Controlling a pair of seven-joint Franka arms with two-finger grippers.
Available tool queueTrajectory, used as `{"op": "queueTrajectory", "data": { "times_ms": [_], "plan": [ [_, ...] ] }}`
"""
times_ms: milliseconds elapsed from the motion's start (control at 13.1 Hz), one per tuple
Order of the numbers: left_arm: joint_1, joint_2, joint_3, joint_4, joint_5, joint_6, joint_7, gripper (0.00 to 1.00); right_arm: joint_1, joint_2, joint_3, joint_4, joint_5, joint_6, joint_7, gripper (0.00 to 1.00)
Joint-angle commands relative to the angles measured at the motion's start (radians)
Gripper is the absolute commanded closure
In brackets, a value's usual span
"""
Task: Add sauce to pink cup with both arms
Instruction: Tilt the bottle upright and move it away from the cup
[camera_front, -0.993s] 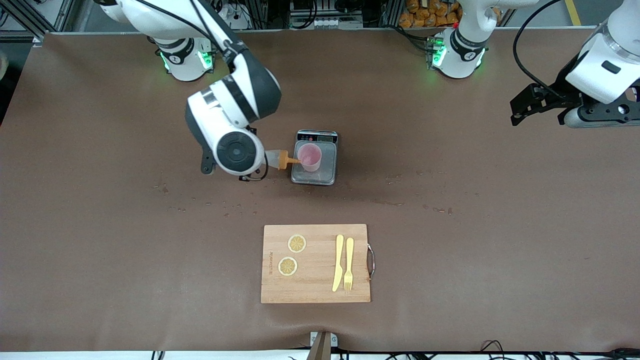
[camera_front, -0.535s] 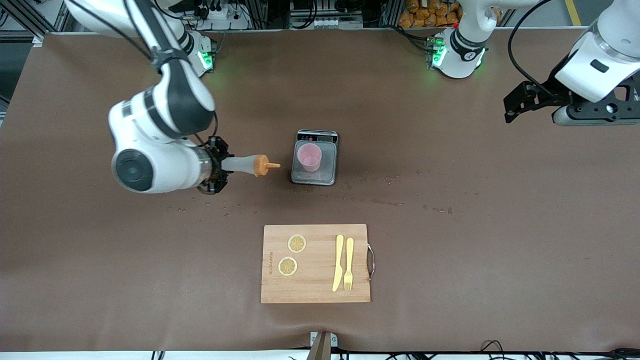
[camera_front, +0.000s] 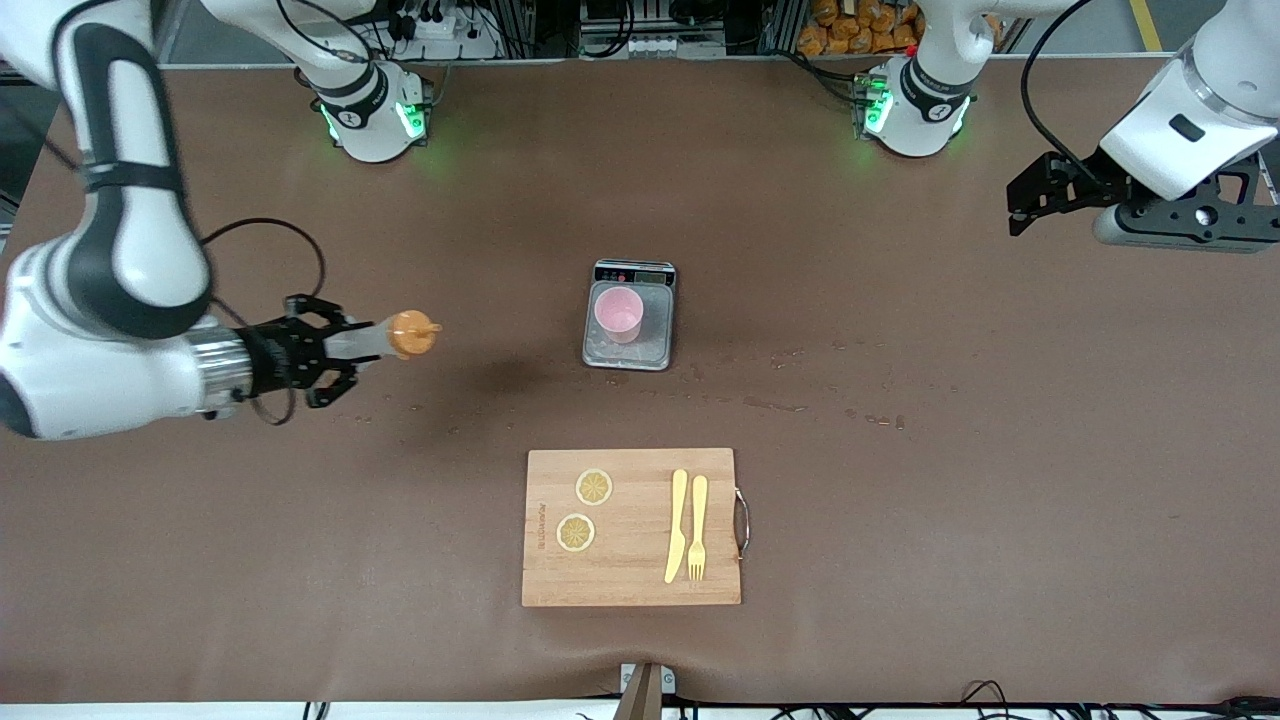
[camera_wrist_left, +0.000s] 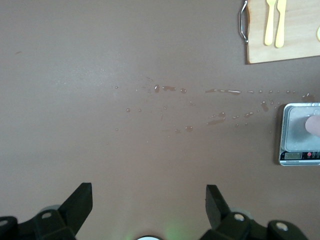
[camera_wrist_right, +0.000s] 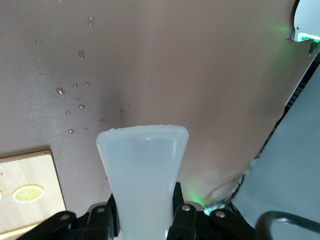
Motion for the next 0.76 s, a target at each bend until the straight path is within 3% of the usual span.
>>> {"op": "queueTrajectory", "data": {
  "times_ms": [0, 229, 688],
  "plan": [
    [0.006, -0.012, -0.002, 0.004, -0.004, -0.026, 0.027, 0.00, -0.121, 0.000, 0.021, -0.050, 0.088, -0.053, -0.175, 0.74],
    [0.009, -0.013, 0.003, 0.004, -0.004, -0.026, 0.029, 0.00, -0.227, 0.056, 0.021, -0.081, 0.123, -0.083, -0.365, 0.72],
    [0.009, -0.015, 0.003, 0.004, -0.005, -0.029, 0.024, 0.00, -0.421, 0.261, 0.019, -0.083, 0.162, -0.137, -0.732, 0.69]
  ]
}}
